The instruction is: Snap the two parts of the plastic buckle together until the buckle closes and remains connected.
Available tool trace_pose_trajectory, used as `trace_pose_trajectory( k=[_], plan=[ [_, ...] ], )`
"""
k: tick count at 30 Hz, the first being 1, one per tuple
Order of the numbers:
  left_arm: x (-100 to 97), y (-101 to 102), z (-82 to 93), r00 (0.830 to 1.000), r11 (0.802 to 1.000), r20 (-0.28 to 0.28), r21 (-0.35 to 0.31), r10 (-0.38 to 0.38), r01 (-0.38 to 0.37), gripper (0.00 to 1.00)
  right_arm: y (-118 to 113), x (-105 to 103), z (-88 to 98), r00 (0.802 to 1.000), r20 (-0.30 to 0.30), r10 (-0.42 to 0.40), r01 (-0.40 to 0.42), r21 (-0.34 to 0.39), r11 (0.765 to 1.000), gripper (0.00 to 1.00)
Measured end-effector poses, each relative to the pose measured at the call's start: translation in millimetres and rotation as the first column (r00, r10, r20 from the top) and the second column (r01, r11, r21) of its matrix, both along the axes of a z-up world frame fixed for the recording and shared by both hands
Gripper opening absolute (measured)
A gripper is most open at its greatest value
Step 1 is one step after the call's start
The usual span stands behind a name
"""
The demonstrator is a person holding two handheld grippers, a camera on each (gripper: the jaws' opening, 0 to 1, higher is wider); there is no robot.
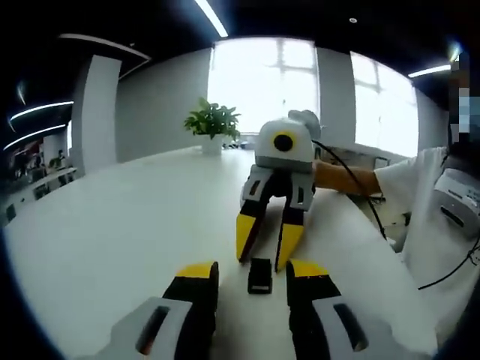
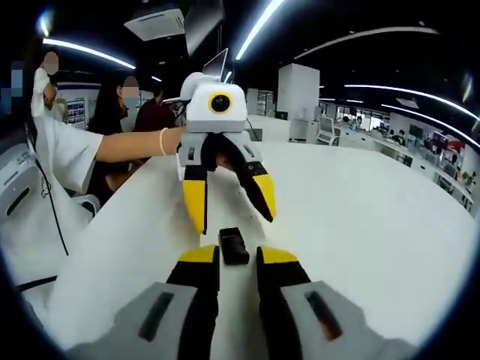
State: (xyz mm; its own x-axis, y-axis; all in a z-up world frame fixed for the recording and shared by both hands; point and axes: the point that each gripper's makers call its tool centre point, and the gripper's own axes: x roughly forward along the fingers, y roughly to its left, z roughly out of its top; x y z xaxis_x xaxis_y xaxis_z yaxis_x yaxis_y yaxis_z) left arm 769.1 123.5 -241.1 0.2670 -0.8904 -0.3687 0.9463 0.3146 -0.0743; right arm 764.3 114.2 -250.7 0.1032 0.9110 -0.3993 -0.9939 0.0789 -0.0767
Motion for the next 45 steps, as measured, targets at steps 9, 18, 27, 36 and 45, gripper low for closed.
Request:
trace_pose_trajectory(
  k=[9,18,27,36,45],
  plan=[
    [5.0,13,-1.6,0.997,0.998,-0.021,0.004,0.070,-0.070,0.47,3,0,-2.6,1.000,-0.025,0.015,-0.015,-0.008,1.000,0.13],
    [16.2,19,11.0,0.988,0.985,0.030,-0.087,0.152,-0.149,0.48,3,3,-3.2,1.000,-0.010,0.016,-0.016,-0.014,1.000,0.12],
    [43.6,28,11.4,0.961,0.960,0.044,-0.078,0.273,-0.269,0.55,5,19,-3.9,0.999,-0.035,-0.016,0.016,0.009,1.000,0.12],
    [54.1,38,5.4,0.940,0.941,0.037,-0.033,0.338,-0.337,0.59,5,44,-3.5,0.998,-0.036,-0.045,0.046,0.015,0.999,0.12],
    [50.9,36,-0.2,0.945,0.945,0.025,-0.032,0.327,-0.327,0.60,5,72,-2.2,0.998,0.002,-0.055,0.055,-0.016,0.998,0.12]
  ],
)
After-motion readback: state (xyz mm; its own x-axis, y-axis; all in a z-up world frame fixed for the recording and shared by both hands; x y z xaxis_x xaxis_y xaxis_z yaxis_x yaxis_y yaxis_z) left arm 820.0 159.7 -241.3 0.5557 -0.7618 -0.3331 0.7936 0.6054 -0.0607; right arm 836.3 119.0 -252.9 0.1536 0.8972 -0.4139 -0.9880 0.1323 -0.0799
